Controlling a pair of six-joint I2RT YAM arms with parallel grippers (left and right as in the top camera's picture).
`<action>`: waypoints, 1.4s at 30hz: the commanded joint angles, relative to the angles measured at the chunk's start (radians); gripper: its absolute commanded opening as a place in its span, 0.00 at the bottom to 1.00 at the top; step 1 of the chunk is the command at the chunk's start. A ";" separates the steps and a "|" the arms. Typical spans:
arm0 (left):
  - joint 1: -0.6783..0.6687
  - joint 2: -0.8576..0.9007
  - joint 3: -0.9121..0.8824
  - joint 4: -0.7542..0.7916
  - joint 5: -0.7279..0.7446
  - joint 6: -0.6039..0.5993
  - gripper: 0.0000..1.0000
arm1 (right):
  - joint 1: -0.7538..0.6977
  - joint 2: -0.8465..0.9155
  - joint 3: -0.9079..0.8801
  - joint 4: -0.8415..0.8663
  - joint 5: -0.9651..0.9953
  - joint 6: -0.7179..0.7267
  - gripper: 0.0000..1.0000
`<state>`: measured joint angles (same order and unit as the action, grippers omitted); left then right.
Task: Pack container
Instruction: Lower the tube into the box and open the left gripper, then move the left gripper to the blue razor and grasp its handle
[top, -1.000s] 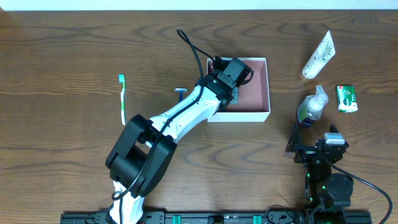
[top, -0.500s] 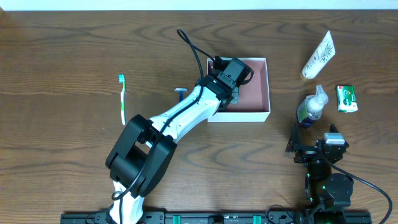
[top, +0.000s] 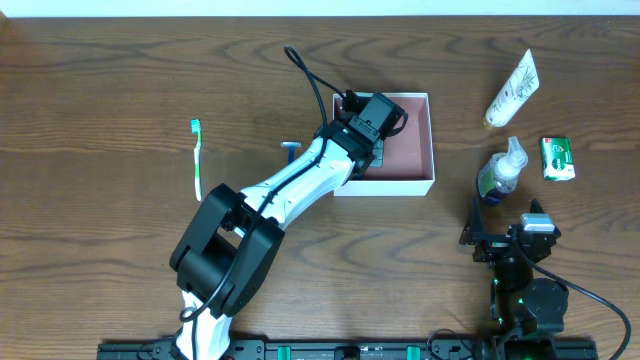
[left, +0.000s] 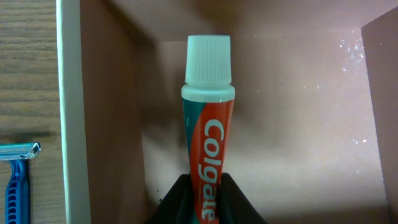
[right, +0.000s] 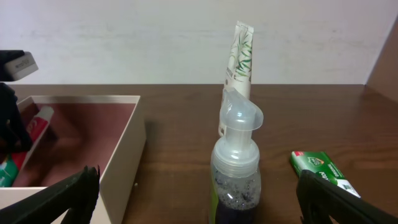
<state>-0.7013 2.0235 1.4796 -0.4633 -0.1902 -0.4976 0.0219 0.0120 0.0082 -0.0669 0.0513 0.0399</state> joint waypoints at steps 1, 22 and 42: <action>0.006 0.005 0.010 0.003 -0.009 -0.002 0.16 | 0.003 -0.005 -0.003 -0.003 -0.003 -0.015 0.99; 0.006 -0.010 0.083 -0.026 -0.030 0.059 0.17 | 0.003 -0.005 -0.003 -0.003 -0.003 -0.015 0.99; 0.216 -0.283 0.180 -0.530 0.010 0.142 0.31 | 0.003 -0.005 -0.003 -0.003 -0.003 -0.015 0.99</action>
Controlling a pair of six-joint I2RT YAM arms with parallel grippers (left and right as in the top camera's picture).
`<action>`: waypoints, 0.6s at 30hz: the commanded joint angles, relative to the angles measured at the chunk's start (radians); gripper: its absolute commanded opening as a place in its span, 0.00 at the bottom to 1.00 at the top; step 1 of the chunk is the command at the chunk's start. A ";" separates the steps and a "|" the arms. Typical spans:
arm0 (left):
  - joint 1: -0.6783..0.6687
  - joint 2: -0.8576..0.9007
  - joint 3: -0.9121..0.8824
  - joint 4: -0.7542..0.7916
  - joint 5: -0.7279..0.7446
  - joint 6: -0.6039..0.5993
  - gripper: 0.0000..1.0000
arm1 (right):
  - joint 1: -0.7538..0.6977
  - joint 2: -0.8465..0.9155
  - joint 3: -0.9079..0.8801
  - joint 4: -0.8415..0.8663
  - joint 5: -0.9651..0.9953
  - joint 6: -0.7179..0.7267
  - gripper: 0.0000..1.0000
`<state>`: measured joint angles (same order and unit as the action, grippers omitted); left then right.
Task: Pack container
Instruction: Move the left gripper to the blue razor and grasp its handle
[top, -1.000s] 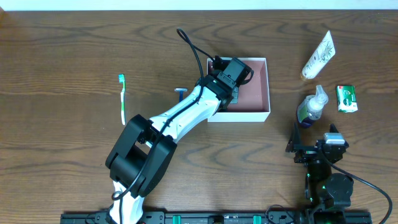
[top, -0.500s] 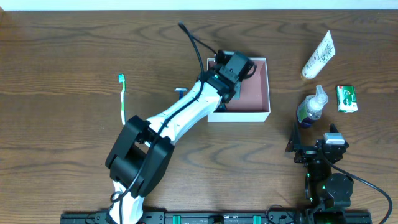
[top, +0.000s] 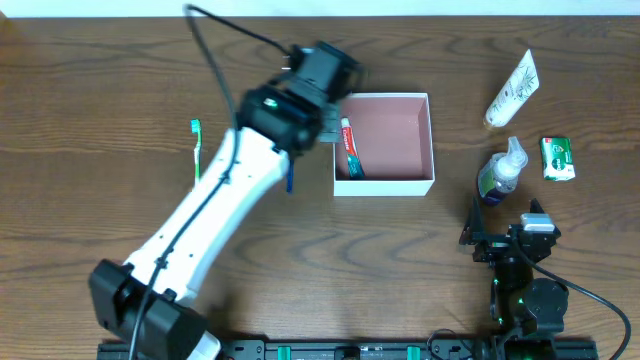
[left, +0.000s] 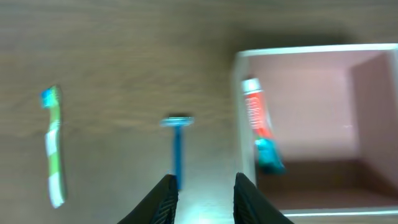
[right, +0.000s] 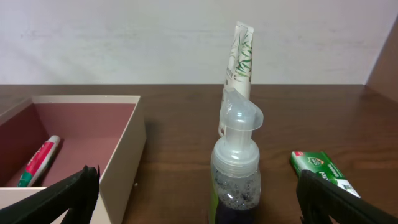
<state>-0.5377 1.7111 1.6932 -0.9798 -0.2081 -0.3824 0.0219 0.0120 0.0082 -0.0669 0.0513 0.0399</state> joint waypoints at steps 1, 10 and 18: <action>0.075 0.034 -0.052 -0.012 0.056 0.027 0.31 | 0.003 -0.005 -0.003 -0.003 -0.003 -0.015 0.99; 0.145 0.086 -0.216 0.057 0.104 0.068 0.31 | 0.003 -0.005 -0.003 -0.003 -0.003 -0.015 0.99; 0.144 0.152 -0.283 0.148 0.150 0.082 0.34 | 0.003 -0.005 -0.003 -0.003 -0.003 -0.015 0.99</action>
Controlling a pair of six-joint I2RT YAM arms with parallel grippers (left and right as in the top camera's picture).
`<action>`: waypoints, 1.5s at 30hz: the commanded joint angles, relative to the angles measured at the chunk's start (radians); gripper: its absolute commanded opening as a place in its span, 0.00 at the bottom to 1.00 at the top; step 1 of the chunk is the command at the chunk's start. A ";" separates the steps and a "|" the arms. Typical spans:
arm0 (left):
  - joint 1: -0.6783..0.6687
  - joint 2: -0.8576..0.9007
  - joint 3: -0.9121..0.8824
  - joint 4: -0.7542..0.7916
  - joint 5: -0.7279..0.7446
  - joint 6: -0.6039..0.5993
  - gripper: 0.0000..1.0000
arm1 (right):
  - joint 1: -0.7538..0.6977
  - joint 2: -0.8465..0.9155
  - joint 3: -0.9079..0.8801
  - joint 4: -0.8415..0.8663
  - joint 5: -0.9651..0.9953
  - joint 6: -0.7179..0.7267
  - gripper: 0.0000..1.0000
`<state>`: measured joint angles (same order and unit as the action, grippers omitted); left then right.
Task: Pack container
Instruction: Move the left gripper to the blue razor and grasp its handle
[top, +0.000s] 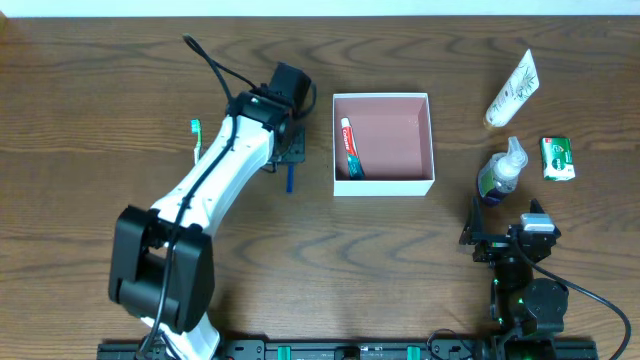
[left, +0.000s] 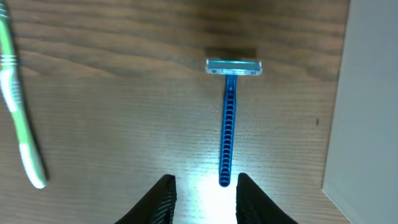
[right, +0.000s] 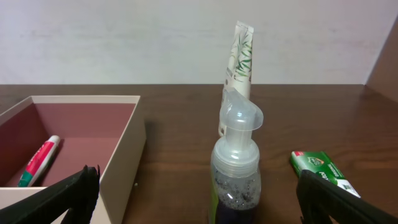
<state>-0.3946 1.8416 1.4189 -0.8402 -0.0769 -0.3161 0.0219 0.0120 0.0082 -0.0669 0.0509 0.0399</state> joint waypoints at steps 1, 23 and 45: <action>0.001 0.031 -0.008 0.015 0.022 0.016 0.34 | 0.003 -0.005 -0.003 -0.003 -0.003 -0.015 0.99; 0.001 0.196 -0.009 0.101 0.070 0.004 0.37 | 0.003 -0.005 -0.003 -0.003 -0.003 -0.015 0.99; 0.004 0.218 -0.009 0.124 0.093 0.001 0.37 | 0.003 -0.005 -0.003 -0.003 -0.003 -0.015 0.99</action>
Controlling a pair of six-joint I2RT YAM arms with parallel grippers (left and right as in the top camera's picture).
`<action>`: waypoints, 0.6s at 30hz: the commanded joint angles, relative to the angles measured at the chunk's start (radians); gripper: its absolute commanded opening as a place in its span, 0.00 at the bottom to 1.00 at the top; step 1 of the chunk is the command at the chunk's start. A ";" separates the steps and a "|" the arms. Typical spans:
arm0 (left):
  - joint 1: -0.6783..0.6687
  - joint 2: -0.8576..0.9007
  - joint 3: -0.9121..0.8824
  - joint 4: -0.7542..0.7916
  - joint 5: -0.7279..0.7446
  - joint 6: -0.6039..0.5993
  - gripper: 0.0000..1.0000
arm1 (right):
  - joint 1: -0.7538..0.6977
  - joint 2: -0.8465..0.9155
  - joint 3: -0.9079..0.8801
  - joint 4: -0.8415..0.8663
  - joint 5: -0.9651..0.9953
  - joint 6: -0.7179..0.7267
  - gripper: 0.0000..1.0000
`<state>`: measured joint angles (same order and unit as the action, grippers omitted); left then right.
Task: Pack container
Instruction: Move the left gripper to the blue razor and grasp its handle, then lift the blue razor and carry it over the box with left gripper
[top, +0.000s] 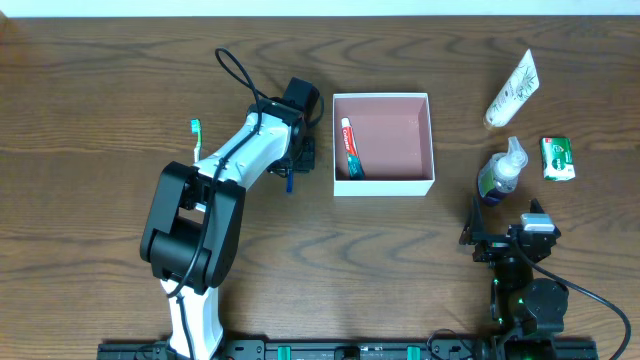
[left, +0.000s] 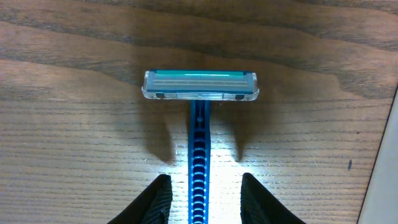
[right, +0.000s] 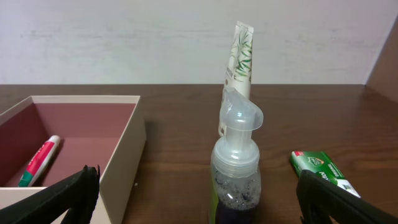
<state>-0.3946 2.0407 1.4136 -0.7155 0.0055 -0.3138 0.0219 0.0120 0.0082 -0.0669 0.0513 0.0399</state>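
A blue disposable razor lies on the wooden table just left of the pink-lined white box. My left gripper is open and low over it, the blue handle running between its two fingers. In the overhead view the left gripper covers most of the razor. A Colgate toothpaste tube lies in the box along its left wall. My right gripper stands open and empty, facing the pump bottle.
A green toothbrush lies to the left of the razor. To the right of the box stand the pump bottle, a white leaf-print tube and a green packet. The box wall is close on the left gripper's right.
My left gripper has come down closer to the razor. The handle now lies between its open fingers, and the toothbrush is out of its wrist view. The right arm has not moved.
My left gripper was shut on the toothpaste inside the box. Then the toothpaste lay in the box and the gripper was open, high over the table to the box's left. Then it hung over the razor, and now it straddles the handle.
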 joint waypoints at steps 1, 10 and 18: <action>0.004 0.019 -0.004 0.000 0.010 -0.001 0.37 | 0.003 -0.005 -0.003 -0.003 -0.003 -0.015 0.99; 0.014 0.019 -0.010 0.004 0.010 -0.001 0.37 | 0.003 -0.005 -0.003 -0.003 -0.003 -0.015 0.99; 0.019 0.019 -0.042 0.030 0.010 0.000 0.37 | 0.003 -0.005 -0.003 -0.003 -0.003 -0.015 0.99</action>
<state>-0.3813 2.0411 1.3941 -0.6899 0.0166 -0.3138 0.0219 0.0120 0.0082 -0.0669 0.0509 0.0399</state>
